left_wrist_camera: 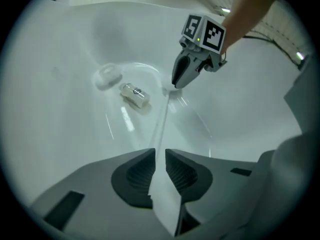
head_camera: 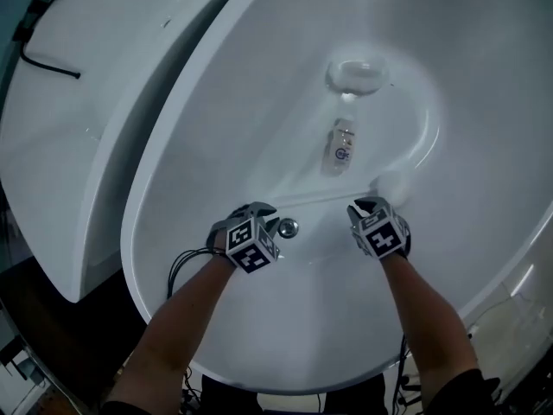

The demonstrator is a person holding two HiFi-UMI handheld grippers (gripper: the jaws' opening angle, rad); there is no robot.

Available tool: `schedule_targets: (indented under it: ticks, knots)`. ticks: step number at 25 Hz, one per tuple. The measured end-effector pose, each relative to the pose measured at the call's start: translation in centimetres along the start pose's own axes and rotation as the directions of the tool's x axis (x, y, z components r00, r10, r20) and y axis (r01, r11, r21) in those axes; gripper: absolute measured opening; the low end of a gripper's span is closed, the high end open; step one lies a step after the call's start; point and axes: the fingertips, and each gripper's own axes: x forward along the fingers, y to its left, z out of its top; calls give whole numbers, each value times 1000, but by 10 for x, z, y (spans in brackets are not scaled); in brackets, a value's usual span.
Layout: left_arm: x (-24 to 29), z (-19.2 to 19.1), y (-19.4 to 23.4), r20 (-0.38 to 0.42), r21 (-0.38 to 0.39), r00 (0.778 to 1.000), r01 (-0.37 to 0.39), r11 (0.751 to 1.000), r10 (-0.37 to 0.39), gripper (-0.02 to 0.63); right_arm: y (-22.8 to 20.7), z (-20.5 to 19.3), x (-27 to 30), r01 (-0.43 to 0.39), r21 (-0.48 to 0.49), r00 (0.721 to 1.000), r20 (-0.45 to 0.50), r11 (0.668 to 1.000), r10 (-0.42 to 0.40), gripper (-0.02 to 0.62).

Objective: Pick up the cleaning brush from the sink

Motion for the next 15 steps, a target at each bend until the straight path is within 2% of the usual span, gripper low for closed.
schedule_targets:
  ticks: [2,4,6,10,13,15]
  knots:
    - [27,-11,7,-28,9,1000,-3,1000,3,85,-7,-10,25,13,-84,1000,-20,996,-15,62]
    - [50,-17,18,-56,7,998,-21,1000,21,117,-17,-15,46,25,-162,999,-40,987,-31,116]
    - [70,-24,24,-88,52,995,-30,998,35,117,-23,-14,61,34,-269,997,-52,962,-50,115]
    - [101,-41,31,-126,173,991,-20,985,43,117,-16,-16,88,-15,-507,993,-111,862,-48,117]
    - [115,-51,37,-139,203,989,-17,979,46,118,-15,-21,106,-42,-606,984,-164,795,-73,117]
    - [125,-59,35,-161,254,985,-16,967,58,120,-17,-23,115,-55,-646,979,-186,761,-87,117]
